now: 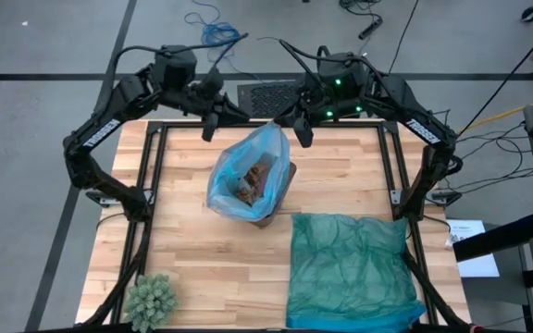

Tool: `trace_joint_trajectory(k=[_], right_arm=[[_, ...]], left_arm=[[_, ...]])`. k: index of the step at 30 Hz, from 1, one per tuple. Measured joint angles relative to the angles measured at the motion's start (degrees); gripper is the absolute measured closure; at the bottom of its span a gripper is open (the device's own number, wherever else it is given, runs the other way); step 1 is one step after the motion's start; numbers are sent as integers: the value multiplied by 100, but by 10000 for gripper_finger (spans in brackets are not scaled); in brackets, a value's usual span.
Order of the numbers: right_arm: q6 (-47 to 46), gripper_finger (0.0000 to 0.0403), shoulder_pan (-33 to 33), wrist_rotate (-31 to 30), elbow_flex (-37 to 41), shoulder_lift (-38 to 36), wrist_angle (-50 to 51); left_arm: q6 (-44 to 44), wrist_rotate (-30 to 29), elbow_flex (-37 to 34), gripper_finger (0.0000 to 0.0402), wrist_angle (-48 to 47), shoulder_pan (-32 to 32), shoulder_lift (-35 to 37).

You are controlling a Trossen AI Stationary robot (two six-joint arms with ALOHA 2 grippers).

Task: Place trash/remove bag and relplace
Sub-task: Remove the light blue trash bag from the black trash bin

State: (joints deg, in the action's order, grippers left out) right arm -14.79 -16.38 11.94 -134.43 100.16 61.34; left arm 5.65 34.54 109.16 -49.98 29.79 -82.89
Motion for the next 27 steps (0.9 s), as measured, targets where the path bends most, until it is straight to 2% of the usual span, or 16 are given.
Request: trace_joint_trajectory(k=[9,11,14,18,24,27], right_arm=[[-52,403,0,4,0,0,-108],[-56,403,0,7,0,0,-150],[-56,403,0,9,0,0,-188],[-56,403,0,15,0,0,-265],[-56,403,0,15,0,2,-392],[-59,403,0,17,0,2,-531]], left_arm=[[0,-172,0,239,-5,-309,-486],[-31,-148,0,222,-9,-333,-598],[-16,-27,0,218,-42,-412,-765],[-20,-76,0,255,-154,-488,-899],[-170,-85,0,386,-197,-558,-940],[-168,-87,0,394,-197,-547,-940]])
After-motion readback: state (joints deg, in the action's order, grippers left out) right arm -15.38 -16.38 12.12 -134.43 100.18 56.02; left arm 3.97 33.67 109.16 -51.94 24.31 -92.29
